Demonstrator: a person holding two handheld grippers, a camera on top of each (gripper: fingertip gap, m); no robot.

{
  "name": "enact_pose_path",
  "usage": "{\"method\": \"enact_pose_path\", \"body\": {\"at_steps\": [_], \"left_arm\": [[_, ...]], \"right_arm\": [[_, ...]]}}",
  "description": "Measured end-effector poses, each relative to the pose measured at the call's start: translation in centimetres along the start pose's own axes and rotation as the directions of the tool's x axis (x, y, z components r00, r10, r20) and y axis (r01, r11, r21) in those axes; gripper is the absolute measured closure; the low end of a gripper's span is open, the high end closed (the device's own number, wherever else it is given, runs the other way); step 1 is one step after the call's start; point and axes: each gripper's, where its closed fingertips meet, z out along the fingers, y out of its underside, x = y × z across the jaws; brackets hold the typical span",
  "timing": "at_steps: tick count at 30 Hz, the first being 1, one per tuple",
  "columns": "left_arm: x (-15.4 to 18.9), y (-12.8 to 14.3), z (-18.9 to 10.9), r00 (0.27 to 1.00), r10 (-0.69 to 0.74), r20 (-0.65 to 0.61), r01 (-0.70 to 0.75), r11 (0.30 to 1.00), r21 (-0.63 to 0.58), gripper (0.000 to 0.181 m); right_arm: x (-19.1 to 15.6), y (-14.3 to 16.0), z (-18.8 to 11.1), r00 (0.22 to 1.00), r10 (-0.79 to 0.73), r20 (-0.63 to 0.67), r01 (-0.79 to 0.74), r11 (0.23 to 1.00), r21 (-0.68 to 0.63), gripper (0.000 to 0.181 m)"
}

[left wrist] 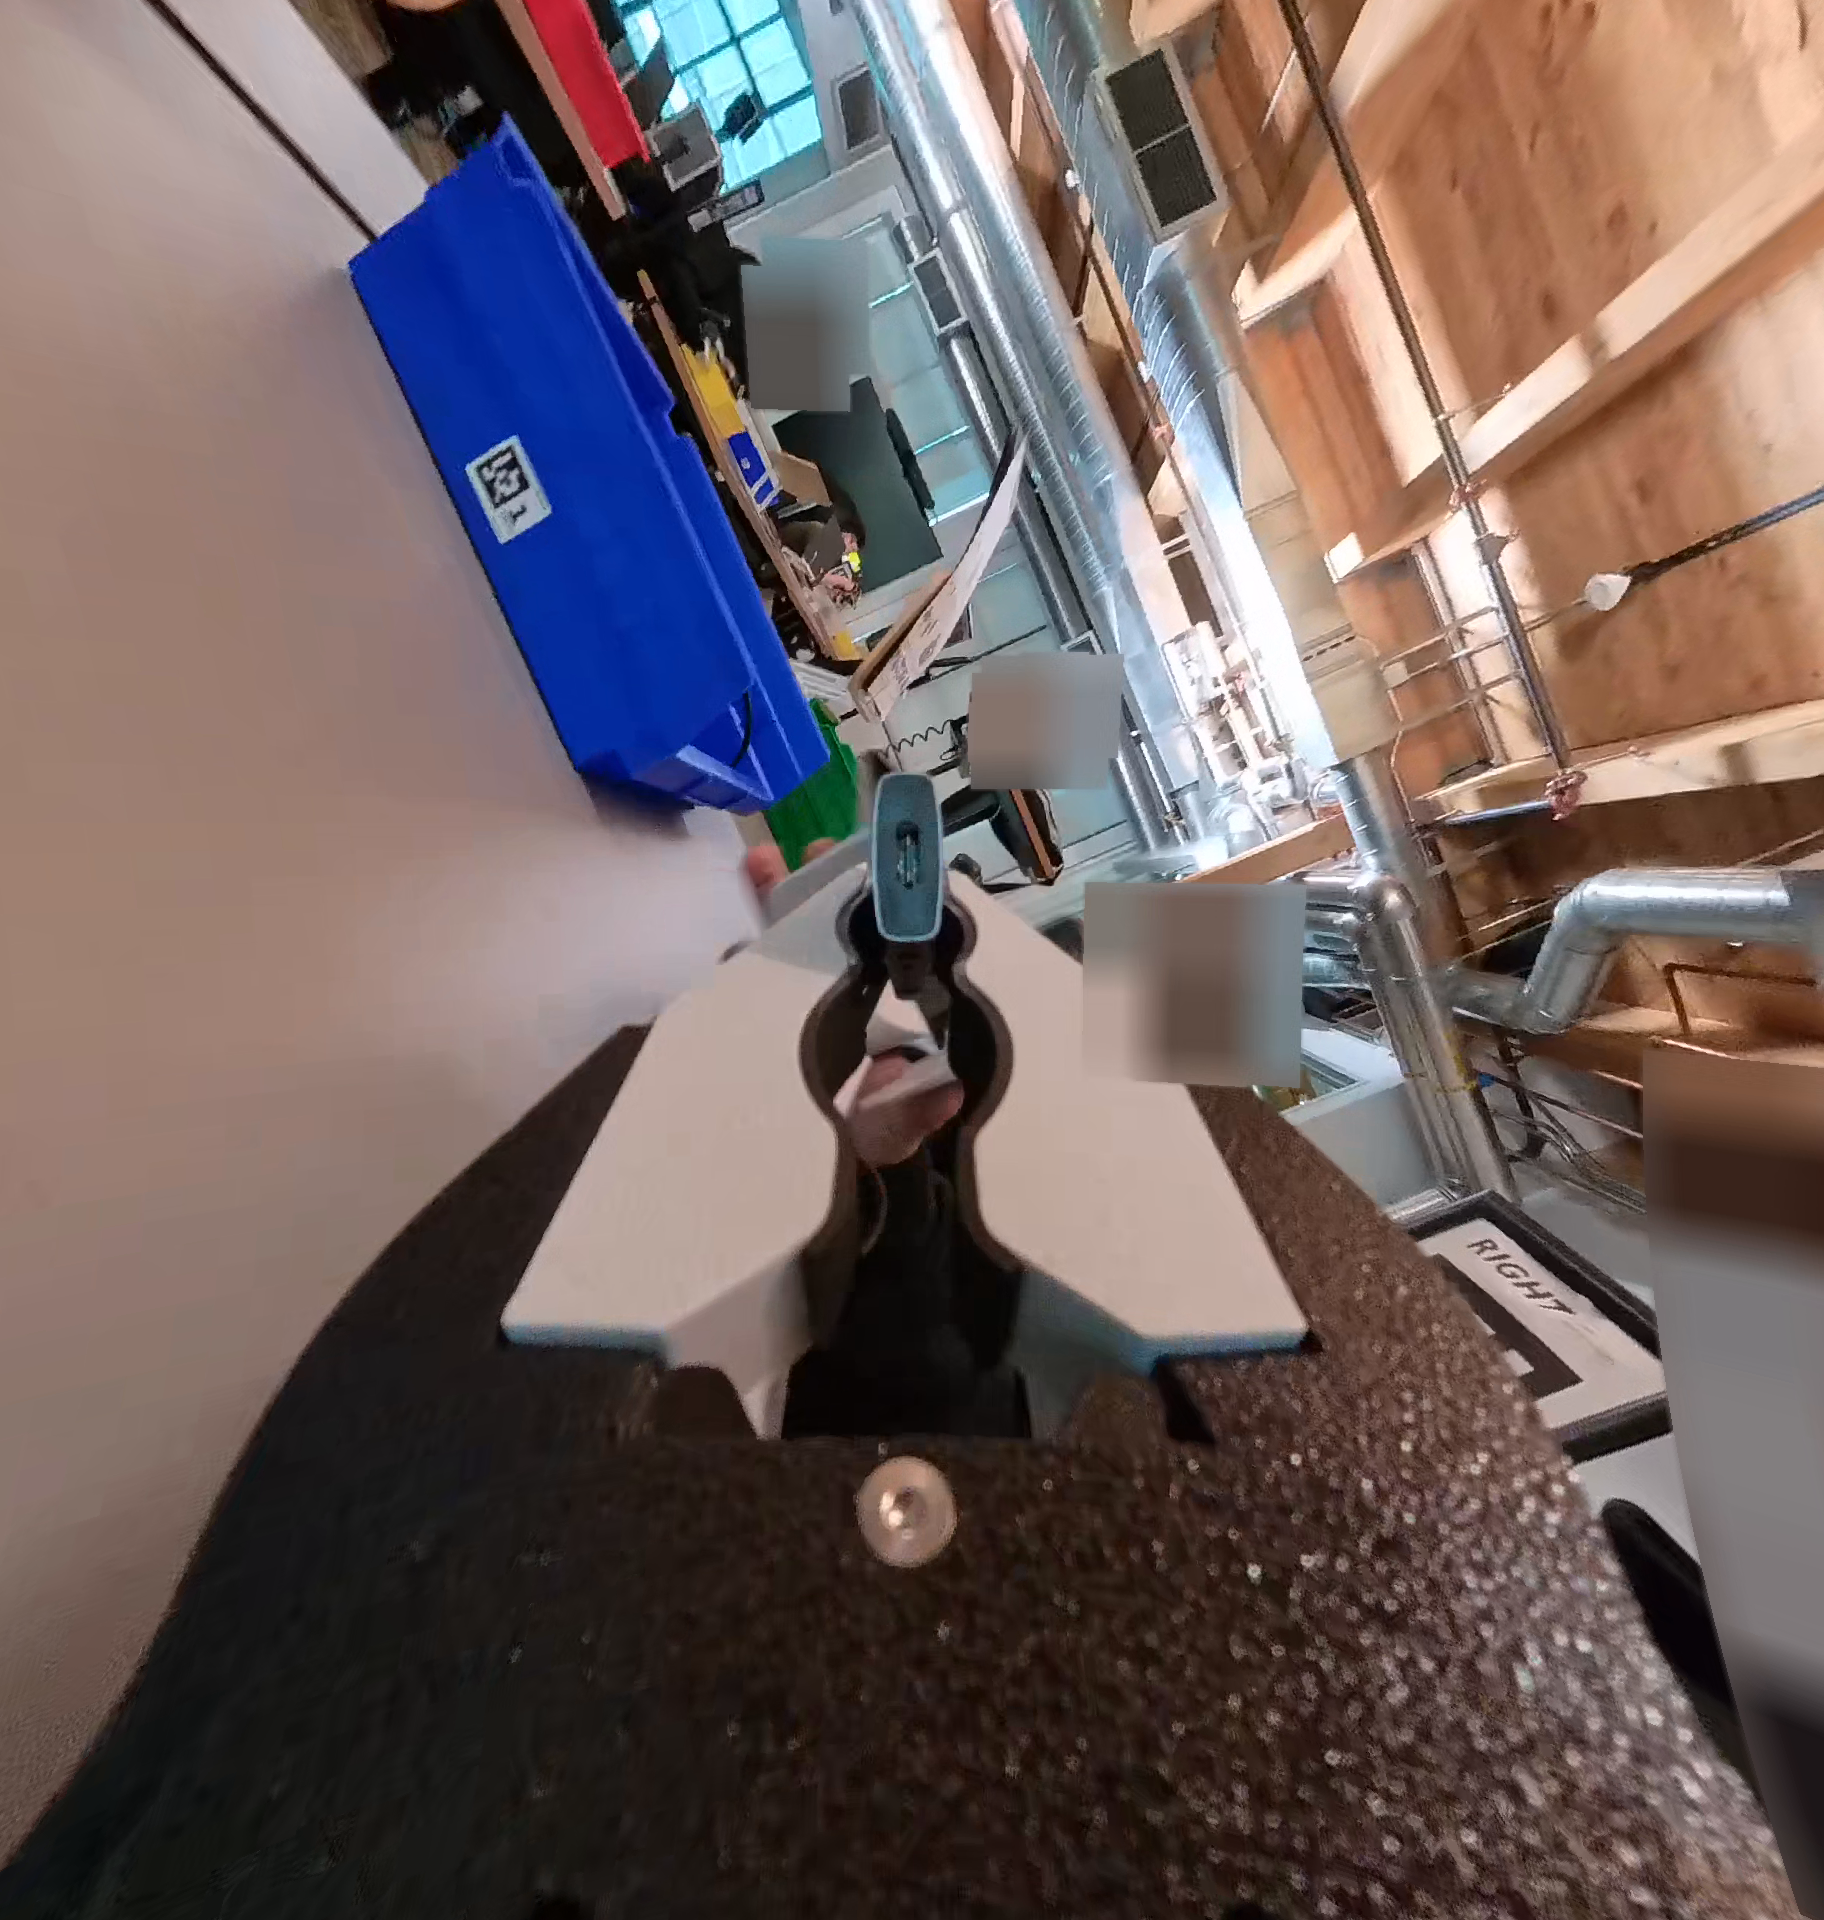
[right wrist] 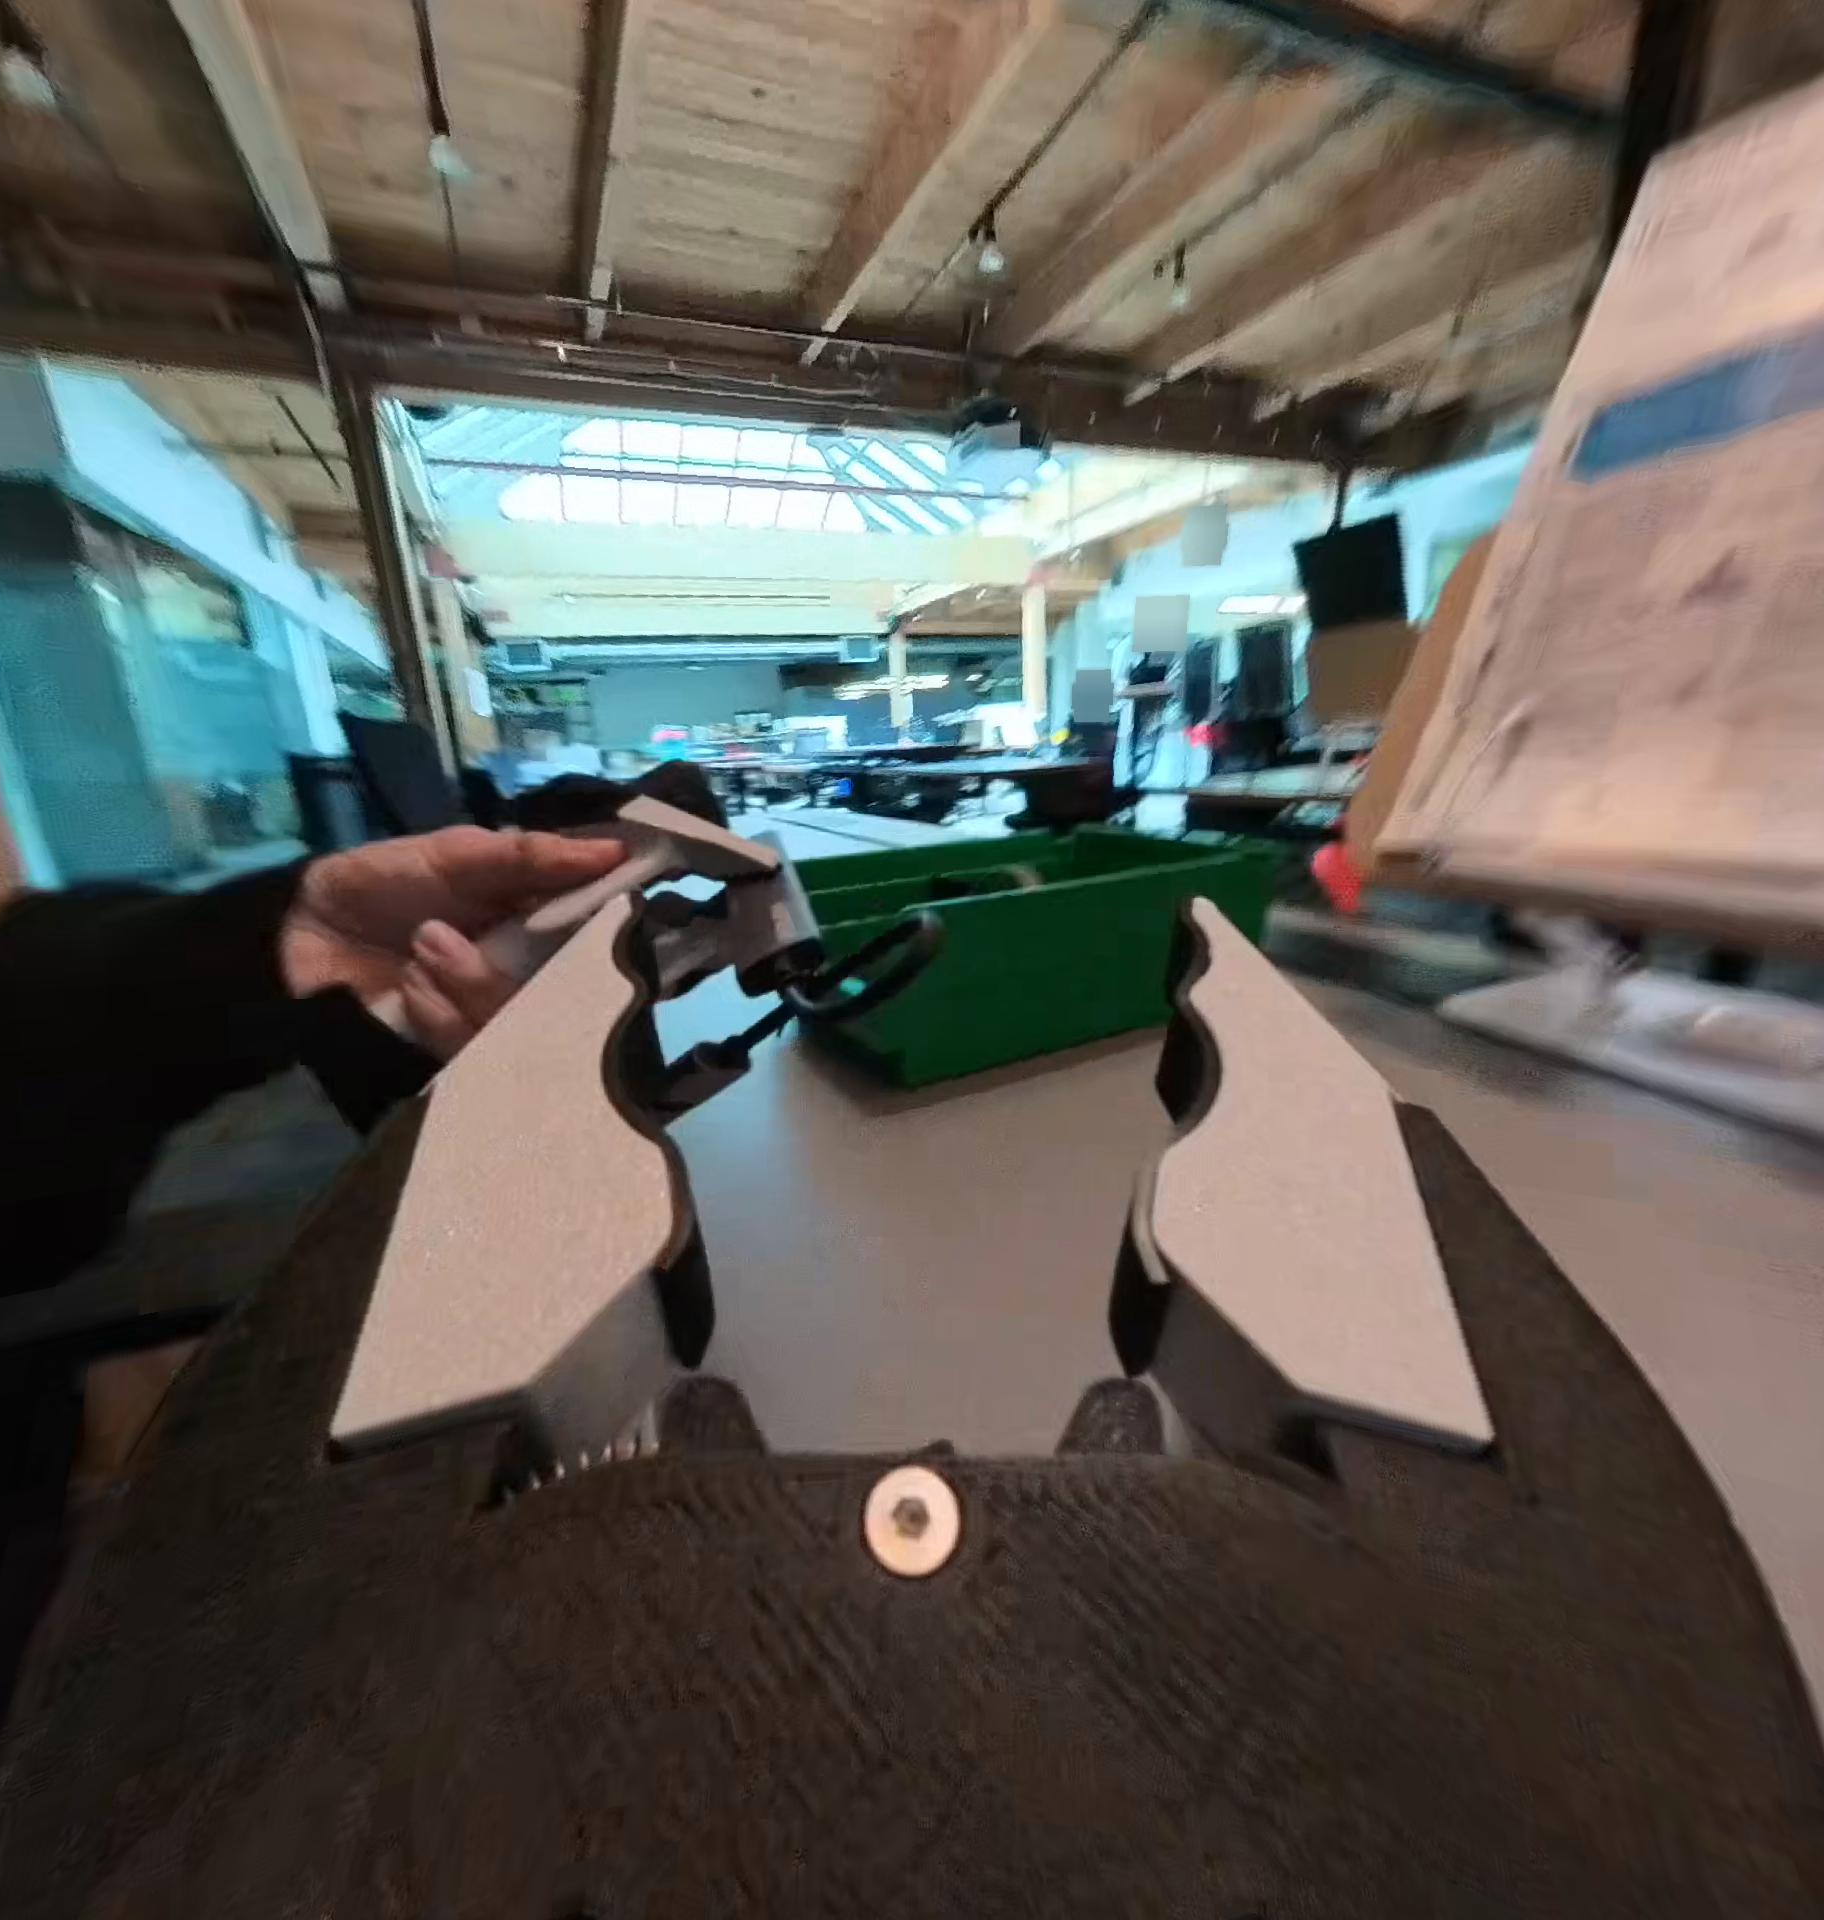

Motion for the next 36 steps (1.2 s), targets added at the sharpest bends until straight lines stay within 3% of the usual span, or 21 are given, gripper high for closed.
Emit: {"method": "enact_pose_path", "body": {"at_steps": [2, 3, 6, 9, 12, 18, 22, 24, 27, 30, 33, 36], "left_arm": [[-0.6, 0.3, 0.0, 1.000, -0.012, 0.026, 0.013, 1.000, -0.026, 0.175], [-1.0, 0.6, 0.2, 0.999, -0.010, 0.043, 0.012, 0.999, -0.049, 0.175], [-1.8, 1.2, 1.2, 0.996, 0.002, 0.084, 0.006, 0.996, -0.086, 0.175], [-2.3, 1.3, 2.4, 0.995, -0.004, 0.100, 0.012, 0.996, -0.087, 0.175], [-2.7, 1.5, 3.1, 0.994, -0.005, 0.113, 0.015, 0.996, -0.084, 0.175], [-3.0, 2.6, 3.7, 0.993, 0.031, 0.114, -0.014, 0.989, -0.150, 0.175], [-3.1, 2.9, 4.0, 0.992, 0.050, 0.114, -0.029, 0.984, -0.175, 0.175], [-3.4, 2.5, 4.0, 0.992, 0.047, 0.119, -0.027, 0.986, -0.163, 0.175], [-2.8, 0.2, 3.2, 0.996, 0.019, 0.083, -0.015, 0.998, -0.059, 0.176], [-1.3, -1.4, 2.3, 0.999, 0.010, 0.044, -0.009, 1.000, -0.008, 0.175], [0.3, -0.7, 3.0, 0.999, -0.035, -0.014, 0.035, 0.998, -0.043, 0.175], [1.4, 0.8, 4.6, 0.993, -0.101, -0.066, 0.094, 0.991, -0.091, 0.175]], "right_arm": [[-0.6, -2.3, -1.0, 0.953, -0.299, -0.053, 0.302, 0.951, 0.063, 0.085], [-1.2, -2.7, -1.1, 0.924, -0.379, -0.052, 0.382, 0.922, 0.066, 0.085], [-3.1, -1.2, -0.1, 0.892, -0.451, 0.032, 0.452, 0.892, -0.011, 0.088], [-3.2, 0.7, 1.1, 0.839, -0.545, 0.006, 0.543, 0.834, -0.099, 0.112], [-1.6, 3.1, 1.4, 0.801, -0.598, -0.031, 0.579, 0.787, -0.215, 0.115], [-0.9, 4.4, 0.9, 0.868, -0.496, 0.002, 0.481, 0.841, -0.248, 0.121], [-1.1, 4.9, 0.7, 0.875, -0.482, 0.038, 0.476, 0.846, -0.241, 0.134], [-1.2, 4.5, 0.6, 0.871, -0.490, 0.045, 0.487, 0.845, -0.220, 0.121], [1.1, 2.5, -0.4, 0.898, -0.435, -0.062, 0.418, 0.889, -0.187, 0.095], [2.7, 1.4, -2.4, 0.921, -0.384, -0.064, 0.370, 0.914, -0.165, 0.097], [1.9, 3.4, -2.3, 0.931, -0.362, 0.034, 0.358, 0.896, -0.262, 0.088], [0.3, 2.8, -1.1, 0.936, -0.348, 0.061, 0.353, 0.919, -0.175, 0.099]]}}
